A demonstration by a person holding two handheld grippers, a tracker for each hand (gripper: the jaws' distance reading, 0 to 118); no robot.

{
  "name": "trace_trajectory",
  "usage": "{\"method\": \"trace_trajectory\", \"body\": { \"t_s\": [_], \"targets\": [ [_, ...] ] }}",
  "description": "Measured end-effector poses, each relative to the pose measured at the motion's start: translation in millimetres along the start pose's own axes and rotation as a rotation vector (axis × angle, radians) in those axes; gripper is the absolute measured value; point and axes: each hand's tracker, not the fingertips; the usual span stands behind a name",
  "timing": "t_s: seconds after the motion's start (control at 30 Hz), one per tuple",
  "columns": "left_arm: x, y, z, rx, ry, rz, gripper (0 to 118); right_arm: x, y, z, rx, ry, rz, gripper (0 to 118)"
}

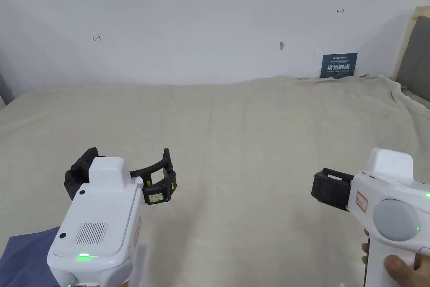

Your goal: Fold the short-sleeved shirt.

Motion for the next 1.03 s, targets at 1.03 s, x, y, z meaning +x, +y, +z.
{"method": "trace_trajectory", "body": {
  "t_s": [1.03],
  "targets": [
    [-1.3, -0.7, 0.0, 0.006, 0.002, 0.01, 118, -3.5, -19.4, 17.1, 0.559, 0.052, 0.217, 118]
  ]
}}
